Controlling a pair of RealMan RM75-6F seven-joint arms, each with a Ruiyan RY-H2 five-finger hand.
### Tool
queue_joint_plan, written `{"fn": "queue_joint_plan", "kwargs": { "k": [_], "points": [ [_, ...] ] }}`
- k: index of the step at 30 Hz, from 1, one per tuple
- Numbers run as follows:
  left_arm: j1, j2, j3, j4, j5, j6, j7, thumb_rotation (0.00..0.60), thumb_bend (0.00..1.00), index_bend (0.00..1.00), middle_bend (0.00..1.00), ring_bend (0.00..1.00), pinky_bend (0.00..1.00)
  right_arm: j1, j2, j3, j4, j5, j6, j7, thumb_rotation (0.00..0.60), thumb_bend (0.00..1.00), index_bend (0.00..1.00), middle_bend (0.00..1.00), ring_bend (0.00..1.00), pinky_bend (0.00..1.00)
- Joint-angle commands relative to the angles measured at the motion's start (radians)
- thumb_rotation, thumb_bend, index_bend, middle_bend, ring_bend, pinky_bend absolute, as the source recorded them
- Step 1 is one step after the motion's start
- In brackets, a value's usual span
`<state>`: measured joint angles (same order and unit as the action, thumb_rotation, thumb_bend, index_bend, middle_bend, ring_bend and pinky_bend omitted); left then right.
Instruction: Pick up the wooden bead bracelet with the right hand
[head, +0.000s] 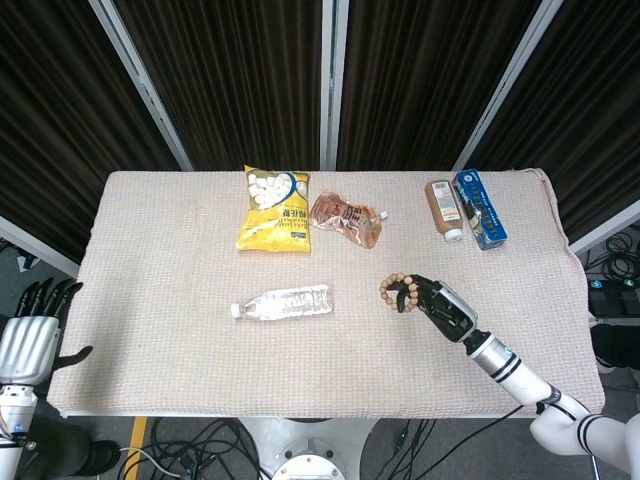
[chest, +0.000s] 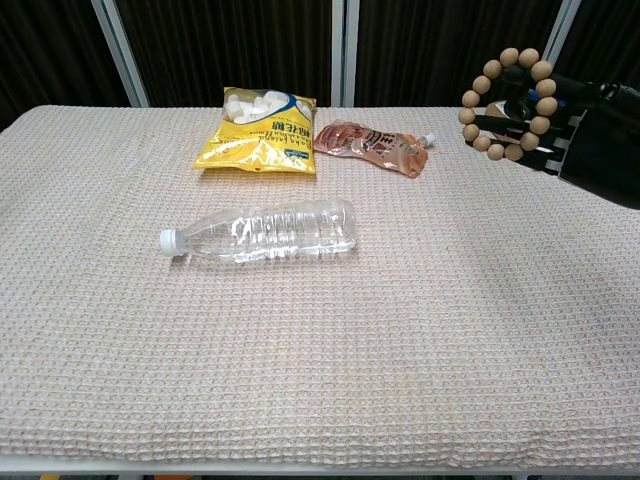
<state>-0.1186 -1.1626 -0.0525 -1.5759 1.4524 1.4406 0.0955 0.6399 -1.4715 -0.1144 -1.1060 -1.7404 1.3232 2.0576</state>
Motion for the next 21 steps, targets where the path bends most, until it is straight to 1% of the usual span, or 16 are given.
{"fn": "queue_joint_plan", "kwargs": {
  "k": [1,2,4,8,10,13,16,17,20,21],
  "points": [
    [-0.002,0.000,-0.001,0.002,-0.001,-0.002,-0.002,0.600,0.00,0.13,0.08,0.00,0.00,0.014,-0.003,-0.009,0.012,-0.008,-0.013,0.012,0.372,0.52,0.31,0.51,0.17,0.00],
    [-0.002,0.000,-0.001,0.002,-0.002,-0.003,-0.001,0.600,0.00,0.13,0.08,0.00,0.00,0.018,-0.006,-0.010,0.012,-0.007,-0.019,0.008,0.369,0.43,0.31,0.51,0.17,0.00],
    [-0.002,0.000,0.000,0.002,-0.003,-0.005,0.000,0.600,0.00,0.13,0.08,0.00,0.00,0.023,-0.009,-0.013,0.008,-0.004,-0.032,0.003,0.369,0.37,0.31,0.51,0.17,0.00],
    [0.001,0.000,0.002,0.004,-0.003,-0.003,-0.005,0.600,0.00,0.13,0.08,0.00,0.00,0.028,-0.017,-0.011,-0.005,0.005,-0.043,-0.010,0.370,0.34,0.31,0.52,0.17,0.00],
    [0.002,0.000,0.003,0.005,-0.004,-0.003,-0.007,0.600,0.00,0.13,0.08,0.00,0.00,0.025,-0.023,-0.008,-0.009,0.011,-0.040,-0.027,0.371,0.34,0.34,0.52,0.18,0.00],
    [0.003,0.000,0.004,0.005,-0.004,-0.002,-0.010,0.600,0.00,0.13,0.09,0.00,0.00,0.019,-0.026,-0.004,-0.014,0.019,-0.033,-0.042,0.370,0.38,0.42,0.53,0.20,0.00],
    [0.003,-0.001,0.004,0.007,-0.003,-0.001,-0.012,0.600,0.00,0.13,0.09,0.00,0.00,0.013,-0.027,-0.002,-0.021,0.027,-0.031,-0.066,0.371,0.47,0.49,0.55,0.22,0.00],
    [0.002,-0.002,0.004,0.008,-0.002,-0.002,-0.012,0.600,0.00,0.13,0.09,0.00,0.00,0.012,-0.026,-0.002,-0.024,0.027,-0.031,-0.072,0.370,0.52,0.50,0.55,0.22,0.00],
    [0.001,-0.002,0.002,0.009,-0.001,-0.001,-0.014,0.600,0.00,0.13,0.09,0.00,0.00,0.010,-0.023,-0.002,-0.029,0.027,-0.025,-0.077,0.370,0.61,0.51,0.55,0.22,0.00],
    [0.001,-0.003,0.001,0.010,-0.002,0.000,-0.014,0.600,0.00,0.13,0.08,0.00,0.00,0.009,-0.022,-0.001,-0.030,0.027,-0.023,-0.079,0.370,0.62,0.51,0.55,0.22,0.00]
  ]
}}
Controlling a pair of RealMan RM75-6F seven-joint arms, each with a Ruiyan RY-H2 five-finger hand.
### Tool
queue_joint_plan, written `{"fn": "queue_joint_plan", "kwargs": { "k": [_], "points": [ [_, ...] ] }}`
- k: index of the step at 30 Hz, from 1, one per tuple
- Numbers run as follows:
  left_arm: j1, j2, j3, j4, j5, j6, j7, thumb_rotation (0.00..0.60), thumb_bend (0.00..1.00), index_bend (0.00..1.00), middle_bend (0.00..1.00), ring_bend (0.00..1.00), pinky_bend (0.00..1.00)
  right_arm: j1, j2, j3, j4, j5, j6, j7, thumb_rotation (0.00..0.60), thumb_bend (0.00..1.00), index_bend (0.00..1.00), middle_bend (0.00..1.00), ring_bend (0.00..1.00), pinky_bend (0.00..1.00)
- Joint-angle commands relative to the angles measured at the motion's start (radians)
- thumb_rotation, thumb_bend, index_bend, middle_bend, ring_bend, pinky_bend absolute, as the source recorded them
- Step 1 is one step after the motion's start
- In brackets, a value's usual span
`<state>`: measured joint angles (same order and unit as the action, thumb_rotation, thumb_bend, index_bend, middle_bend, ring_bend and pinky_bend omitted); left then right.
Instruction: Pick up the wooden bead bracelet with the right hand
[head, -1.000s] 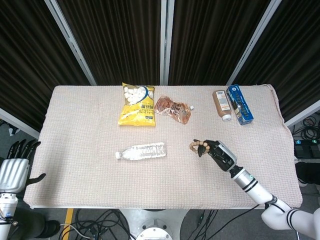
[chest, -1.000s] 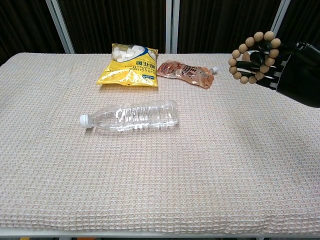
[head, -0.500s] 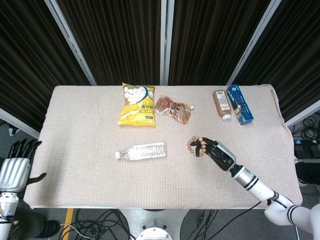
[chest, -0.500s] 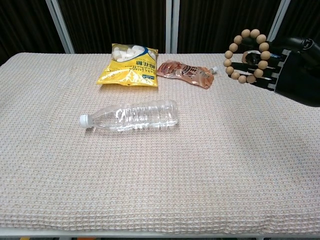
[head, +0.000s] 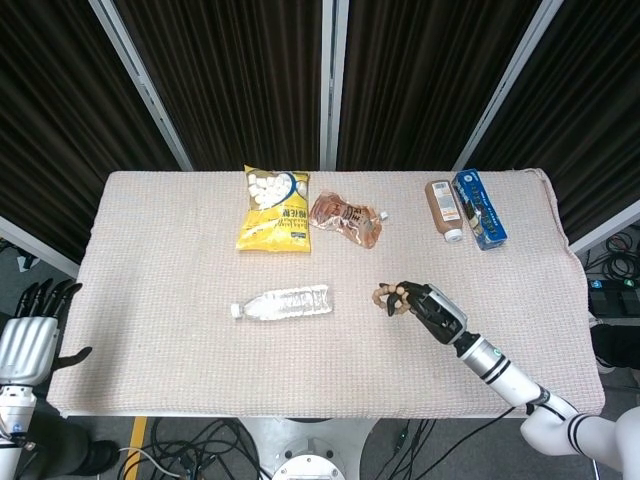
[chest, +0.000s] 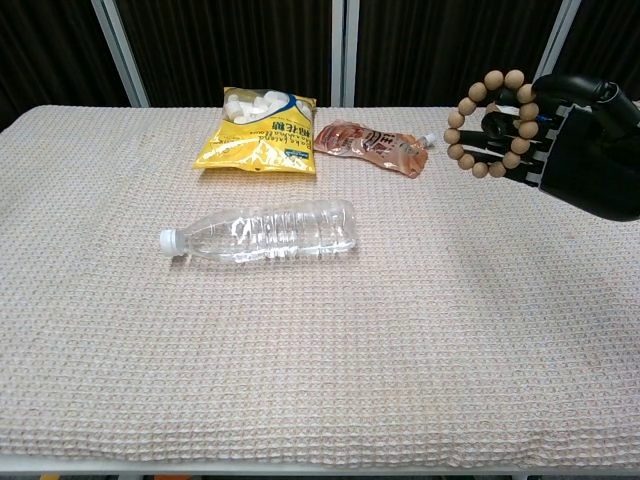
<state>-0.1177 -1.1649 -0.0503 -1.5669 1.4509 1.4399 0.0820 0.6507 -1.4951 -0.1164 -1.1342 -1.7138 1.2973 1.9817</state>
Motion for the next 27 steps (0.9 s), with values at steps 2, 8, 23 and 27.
{"fn": "queue_joint_plan", "kwargs": {
  "k": [2,8,23,27],
  "points": [
    [-0.001,-0.001,-0.001,0.001,0.000,0.001,-0.001,0.600,0.00,0.13,0.08,0.00,0.00,-0.003,0.004,0.001,-0.004,0.002,0.005,-0.001,0.371,0.65,0.51,0.56,0.22,0.00],
    [0.000,-0.001,0.000,0.002,0.001,0.002,-0.004,0.600,0.00,0.13,0.08,0.00,0.00,-0.005,0.008,0.002,-0.007,0.002,0.011,-0.002,0.373,0.71,0.52,0.56,0.23,0.00],
    [-0.002,-0.001,0.000,0.002,0.002,0.000,-0.003,0.600,0.00,0.13,0.08,0.00,0.00,-0.008,0.004,-0.008,0.026,-0.013,0.028,0.008,0.350,0.71,0.49,0.55,0.23,0.00],
    [-0.001,0.001,0.000,0.000,0.001,0.001,-0.003,0.600,0.00,0.13,0.08,0.00,0.00,-0.002,0.000,-0.013,0.030,-0.020,0.022,0.017,0.293,0.46,0.45,0.54,0.23,0.00]
  ]
}}
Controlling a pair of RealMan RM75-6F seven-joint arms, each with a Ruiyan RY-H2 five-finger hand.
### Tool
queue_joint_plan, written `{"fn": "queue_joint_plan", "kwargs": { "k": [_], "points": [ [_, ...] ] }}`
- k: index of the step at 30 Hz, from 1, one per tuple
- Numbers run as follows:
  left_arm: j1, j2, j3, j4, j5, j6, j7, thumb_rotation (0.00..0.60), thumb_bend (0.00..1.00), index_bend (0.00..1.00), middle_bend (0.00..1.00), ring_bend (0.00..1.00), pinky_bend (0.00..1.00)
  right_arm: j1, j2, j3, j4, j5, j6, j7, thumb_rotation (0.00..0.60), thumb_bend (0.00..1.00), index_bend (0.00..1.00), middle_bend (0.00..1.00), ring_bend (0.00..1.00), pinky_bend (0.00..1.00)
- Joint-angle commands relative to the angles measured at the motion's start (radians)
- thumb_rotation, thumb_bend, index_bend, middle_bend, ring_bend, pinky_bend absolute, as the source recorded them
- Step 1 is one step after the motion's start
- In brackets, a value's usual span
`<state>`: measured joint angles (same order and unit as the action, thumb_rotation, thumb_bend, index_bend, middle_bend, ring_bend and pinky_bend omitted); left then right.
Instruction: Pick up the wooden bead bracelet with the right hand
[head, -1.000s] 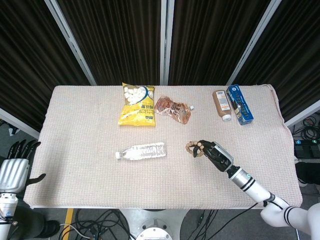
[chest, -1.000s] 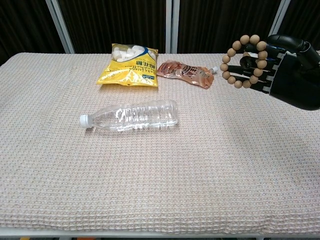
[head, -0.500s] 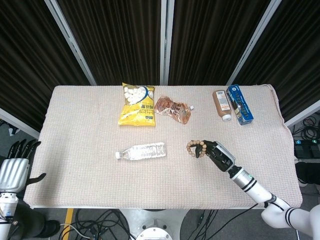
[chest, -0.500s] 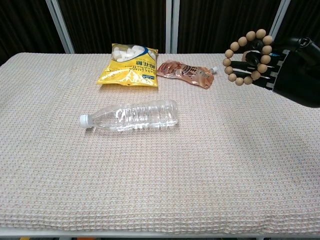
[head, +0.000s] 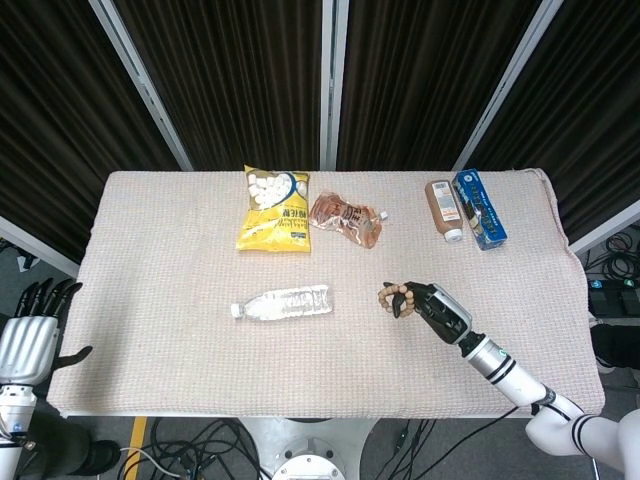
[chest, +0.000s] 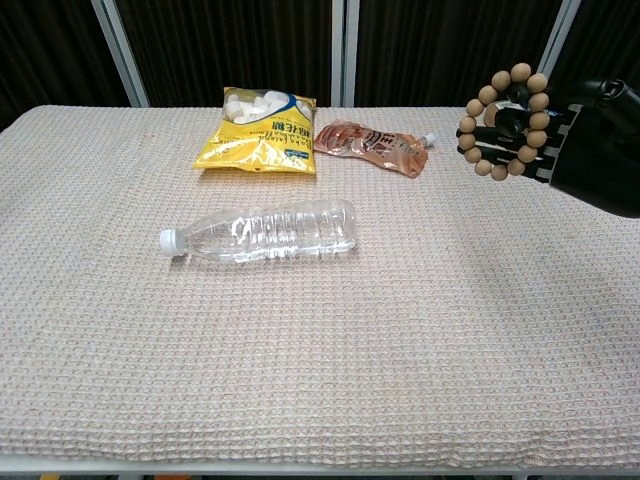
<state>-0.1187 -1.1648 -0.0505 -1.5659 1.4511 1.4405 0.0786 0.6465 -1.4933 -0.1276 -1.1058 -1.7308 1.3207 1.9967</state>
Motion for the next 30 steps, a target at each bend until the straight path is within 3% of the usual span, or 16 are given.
{"fn": "queue_joint_plan", "kwargs": {
  "k": [1,7,11,16,24,30],
  "points": [
    [0.000,0.001,0.001,-0.001,0.001,0.001,0.000,0.600,0.00,0.13,0.08,0.00,0.00,0.004,-0.003,-0.002,0.003,-0.004,-0.002,0.002,0.285,0.42,0.44,0.54,0.23,0.00],
    [0.004,0.002,0.003,-0.002,0.002,0.005,-0.003,0.600,0.00,0.13,0.09,0.00,0.00,0.005,-0.009,-0.007,0.002,-0.011,0.006,-0.002,0.275,0.33,0.44,0.54,0.23,0.00],
    [0.006,0.002,0.004,-0.002,0.004,0.008,-0.004,0.600,0.00,0.13,0.09,0.00,0.00,-0.002,-0.010,-0.007,-0.003,-0.008,0.017,-0.013,0.279,0.41,0.45,0.56,0.23,0.00],
    [0.005,0.001,0.003,0.000,0.006,0.010,-0.006,0.600,0.00,0.13,0.08,0.00,0.00,-0.012,-0.006,-0.004,-0.010,0.001,0.028,-0.022,0.282,0.50,0.55,0.60,0.26,0.00],
    [0.005,-0.001,0.002,0.004,0.008,0.011,-0.011,0.600,0.00,0.13,0.08,0.00,0.00,-0.024,-0.002,0.000,-0.013,0.017,0.028,-0.029,0.282,0.53,0.59,0.63,0.27,0.00],
    [0.003,-0.002,0.002,0.005,0.008,0.006,-0.011,0.600,0.00,0.13,0.08,0.00,0.00,-0.031,-0.004,0.005,-0.005,0.026,0.026,-0.024,0.280,0.34,0.61,0.64,0.28,0.00]
  ]
}}
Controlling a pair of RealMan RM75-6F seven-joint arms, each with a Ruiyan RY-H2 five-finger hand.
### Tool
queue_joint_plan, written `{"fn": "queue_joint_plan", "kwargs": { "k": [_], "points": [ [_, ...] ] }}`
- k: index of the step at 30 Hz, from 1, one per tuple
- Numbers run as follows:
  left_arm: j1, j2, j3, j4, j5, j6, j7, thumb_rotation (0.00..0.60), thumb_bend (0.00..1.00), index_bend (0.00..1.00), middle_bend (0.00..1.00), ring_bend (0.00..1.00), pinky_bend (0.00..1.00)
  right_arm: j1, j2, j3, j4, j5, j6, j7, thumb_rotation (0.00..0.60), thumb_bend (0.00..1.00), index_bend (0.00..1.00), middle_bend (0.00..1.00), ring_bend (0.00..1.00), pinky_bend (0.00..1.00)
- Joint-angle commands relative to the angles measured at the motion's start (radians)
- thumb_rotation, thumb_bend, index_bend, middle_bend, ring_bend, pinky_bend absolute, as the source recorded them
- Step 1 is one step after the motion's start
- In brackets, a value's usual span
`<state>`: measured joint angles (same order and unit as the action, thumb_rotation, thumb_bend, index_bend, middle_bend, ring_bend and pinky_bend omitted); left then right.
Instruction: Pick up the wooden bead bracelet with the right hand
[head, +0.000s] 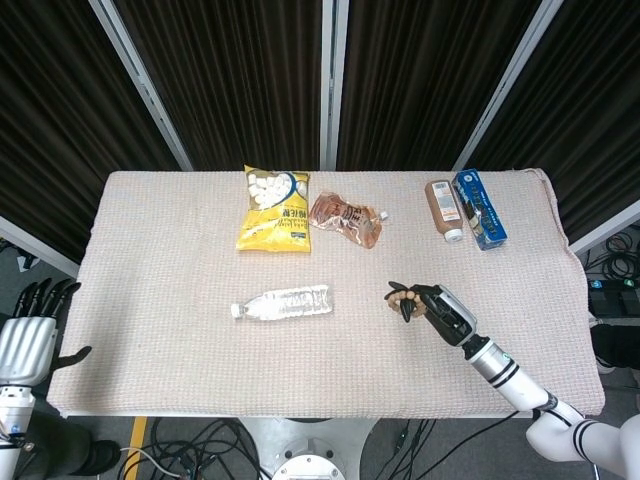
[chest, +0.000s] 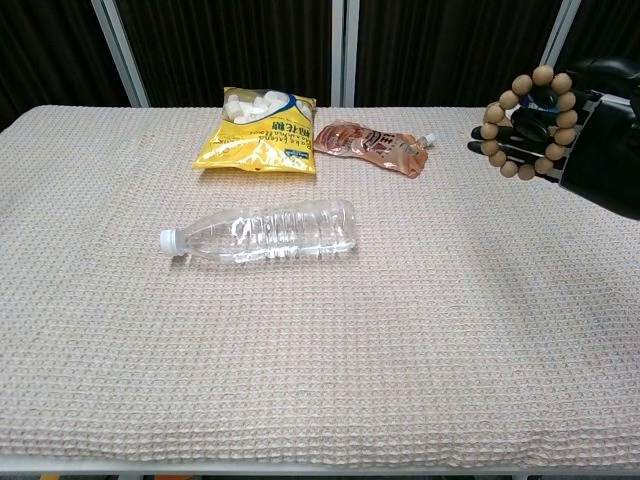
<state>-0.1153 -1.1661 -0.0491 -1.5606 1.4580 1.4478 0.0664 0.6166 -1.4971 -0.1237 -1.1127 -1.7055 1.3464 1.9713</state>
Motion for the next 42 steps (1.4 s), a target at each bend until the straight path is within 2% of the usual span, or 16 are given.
{"fn": "queue_joint_plan", "kwargs": {
  "k": [1,4,6,11,18,20,25,29,31,42],
  "points": [
    [-0.001,0.000,0.000,-0.001,0.000,-0.001,0.001,0.600,0.00,0.13,0.08,0.00,0.00,-0.002,-0.001,0.002,0.004,0.002,-0.001,-0.001,0.279,0.33,0.62,0.64,0.28,0.00],
    [-0.002,0.001,-0.001,-0.001,-0.002,-0.003,0.001,0.600,0.00,0.13,0.09,0.00,0.00,-0.003,-0.001,0.003,0.004,0.004,-0.006,-0.003,0.282,0.29,0.64,0.65,0.29,0.00],
    [-0.003,0.002,-0.001,-0.002,-0.002,-0.005,0.004,0.600,0.00,0.13,0.09,0.00,0.00,-0.004,0.000,0.005,0.002,0.005,-0.005,-0.003,0.283,0.31,0.65,0.65,0.30,0.00],
    [-0.005,0.002,-0.003,-0.006,-0.002,-0.004,0.007,0.600,0.00,0.13,0.08,0.00,0.00,-0.011,0.000,0.011,0.004,0.013,-0.004,0.000,0.295,0.46,0.70,0.67,0.31,0.00],
    [-0.008,0.002,-0.005,-0.009,-0.001,-0.004,0.014,0.600,0.00,0.13,0.08,0.00,0.00,-0.022,0.003,0.025,0.003,0.029,-0.004,0.003,0.320,0.46,0.74,0.68,0.31,0.00],
    [-0.008,0.003,-0.006,-0.011,-0.001,-0.003,0.015,0.600,0.00,0.13,0.08,0.00,0.00,-0.023,0.004,0.028,0.002,0.031,-0.004,0.002,0.321,0.49,0.74,0.68,0.31,0.00],
    [-0.009,0.005,-0.006,-0.013,0.000,-0.003,0.016,0.600,0.00,0.13,0.08,0.00,0.00,-0.023,0.005,0.033,0.002,0.025,0.000,0.007,0.323,0.70,0.73,0.68,0.31,0.00],
    [-0.010,0.005,-0.007,-0.013,-0.001,-0.003,0.014,0.600,0.00,0.13,0.08,0.00,0.00,-0.022,0.005,0.037,0.006,0.019,0.008,0.012,0.351,0.94,0.68,0.68,0.31,0.00],
    [-0.009,0.004,-0.006,-0.011,-0.001,-0.003,0.014,0.600,0.00,0.13,0.08,0.00,0.00,-0.022,0.005,0.038,0.007,0.015,0.012,0.016,0.369,0.99,0.66,0.68,0.31,0.00],
    [-0.010,0.002,-0.005,-0.005,-0.002,-0.005,0.005,0.600,0.00,0.13,0.09,0.00,0.00,-0.018,0.005,0.038,0.024,-0.003,0.031,0.032,0.466,1.00,0.54,0.62,0.26,0.00]
  ]
}}
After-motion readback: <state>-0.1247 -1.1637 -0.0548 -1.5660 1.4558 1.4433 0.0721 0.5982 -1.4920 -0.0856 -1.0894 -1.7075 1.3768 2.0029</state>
